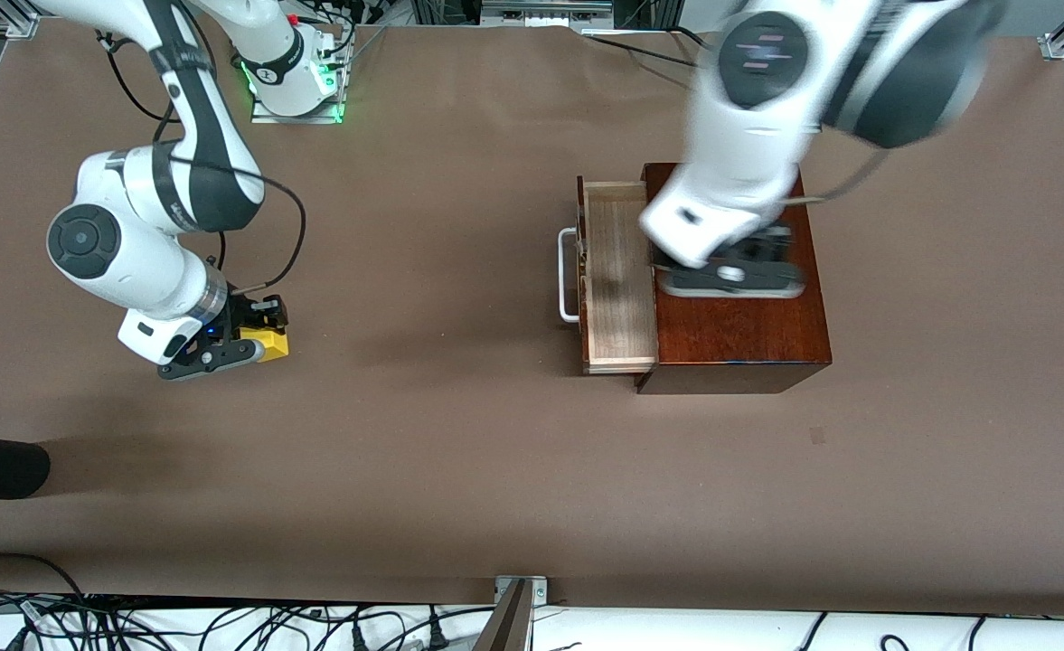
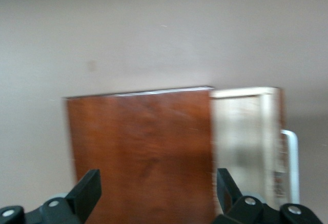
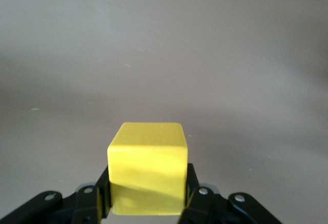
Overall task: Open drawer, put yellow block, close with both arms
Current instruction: 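Lift the yellow cube with the right gripper while the left gripper withdraws, then carry the yellow cube over the open drawer and lower it inside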
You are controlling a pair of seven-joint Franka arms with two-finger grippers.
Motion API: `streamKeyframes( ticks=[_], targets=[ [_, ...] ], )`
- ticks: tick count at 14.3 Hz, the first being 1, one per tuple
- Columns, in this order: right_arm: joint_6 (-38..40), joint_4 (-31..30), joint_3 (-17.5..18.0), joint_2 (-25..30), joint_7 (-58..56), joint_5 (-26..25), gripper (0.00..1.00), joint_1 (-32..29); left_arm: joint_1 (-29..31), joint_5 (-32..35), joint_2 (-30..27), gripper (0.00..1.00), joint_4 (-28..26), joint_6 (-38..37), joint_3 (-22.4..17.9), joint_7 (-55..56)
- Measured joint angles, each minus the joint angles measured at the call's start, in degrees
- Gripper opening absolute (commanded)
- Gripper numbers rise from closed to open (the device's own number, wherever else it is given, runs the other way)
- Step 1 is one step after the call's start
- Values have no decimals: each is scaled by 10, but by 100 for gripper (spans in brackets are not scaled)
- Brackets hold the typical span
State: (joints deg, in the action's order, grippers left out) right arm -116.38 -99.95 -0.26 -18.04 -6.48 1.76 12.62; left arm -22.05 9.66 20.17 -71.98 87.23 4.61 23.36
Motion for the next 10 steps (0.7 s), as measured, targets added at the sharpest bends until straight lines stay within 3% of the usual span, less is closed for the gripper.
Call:
streamKeyframes(
  ticks=[4,7,10],
  targets=[
    [21,35,70,-3,-13,20,0,7,100,-22,-16,100,0,-20,1,-132],
    [20,54,134,-9,-15,28,0,28,137,-27,-33,100,0,-56,1,-186],
    [19,109,151,-40,-15,29,0,101,153,-38,-65,100,-4,-65,0,-197]
  ],
)
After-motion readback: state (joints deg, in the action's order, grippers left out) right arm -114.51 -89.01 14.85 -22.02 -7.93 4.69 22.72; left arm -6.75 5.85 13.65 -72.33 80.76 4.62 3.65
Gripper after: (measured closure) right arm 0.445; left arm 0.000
